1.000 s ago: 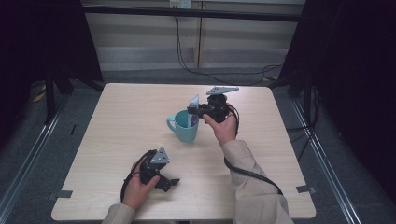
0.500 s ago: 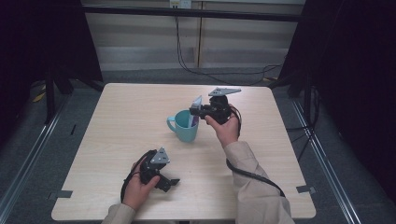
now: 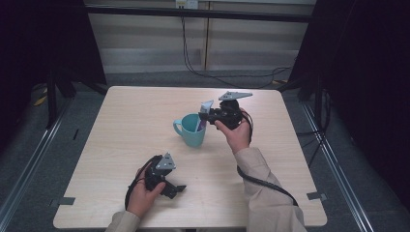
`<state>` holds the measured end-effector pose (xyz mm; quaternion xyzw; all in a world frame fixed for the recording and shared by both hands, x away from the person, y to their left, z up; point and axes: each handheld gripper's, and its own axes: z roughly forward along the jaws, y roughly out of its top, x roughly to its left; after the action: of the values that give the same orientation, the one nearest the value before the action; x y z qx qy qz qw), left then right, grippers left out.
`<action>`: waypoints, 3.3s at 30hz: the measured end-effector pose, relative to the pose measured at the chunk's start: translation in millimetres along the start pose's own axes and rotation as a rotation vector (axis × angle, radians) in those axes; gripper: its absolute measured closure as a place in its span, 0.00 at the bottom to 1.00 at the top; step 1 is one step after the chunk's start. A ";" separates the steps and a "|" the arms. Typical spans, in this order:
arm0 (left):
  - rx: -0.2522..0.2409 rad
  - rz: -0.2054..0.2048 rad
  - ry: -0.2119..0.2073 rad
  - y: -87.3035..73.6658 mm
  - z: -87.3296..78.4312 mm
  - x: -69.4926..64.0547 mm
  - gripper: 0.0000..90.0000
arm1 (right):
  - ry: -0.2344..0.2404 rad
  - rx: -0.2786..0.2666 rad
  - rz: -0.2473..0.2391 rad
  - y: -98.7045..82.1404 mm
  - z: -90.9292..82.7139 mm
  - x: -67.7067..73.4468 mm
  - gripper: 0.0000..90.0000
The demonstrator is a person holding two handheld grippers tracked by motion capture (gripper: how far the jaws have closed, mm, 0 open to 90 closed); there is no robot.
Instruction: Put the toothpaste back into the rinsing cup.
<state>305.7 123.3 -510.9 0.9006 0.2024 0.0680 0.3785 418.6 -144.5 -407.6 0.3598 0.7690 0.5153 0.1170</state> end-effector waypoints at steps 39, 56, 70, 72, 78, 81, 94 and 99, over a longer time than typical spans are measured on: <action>-0.001 -0.002 -0.001 0.0 0.1 -0.1 0.00 | -0.048 0.034 0.015 -6.0 -15.2 -7.5 0.35; 0.003 -0.005 -0.001 0.0 -0.1 -0.3 0.00 | -0.058 0.058 0.004 -12.6 -36.6 -7.3 0.27; 0.008 0.002 -0.002 0.1 -0.4 0.1 0.00 | -0.040 0.073 -0.013 -25.4 -57.2 -3.5 0.27; 0.008 0.002 -0.002 0.1 -0.4 0.1 0.00 | -0.039 0.069 -0.011 -26.2 -59.8 -2.3 0.27; 0.008 0.002 -0.002 0.1 -0.5 0.1 0.00 | -0.038 0.090 -0.025 -32.5 -64.7 -0.7 0.27; 0.008 0.002 -0.002 0.1 -0.4 0.1 0.00 | -0.029 0.090 -0.017 -36.9 -66.6 -0.5 0.27; 0.008 0.002 -0.002 0.1 -0.4 0.1 0.00 | -0.034 0.128 -0.045 -53.6 -73.7 3.0 0.25; 0.008 0.002 -0.002 0.1 -0.5 0.1 0.00 | -0.031 0.137 -0.048 -61.9 -77.5 4.3 0.24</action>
<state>305.7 123.6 -510.5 0.9025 0.2012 0.0668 0.3750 346.1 -209.5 -426.9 0.3561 0.8091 0.4528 0.1163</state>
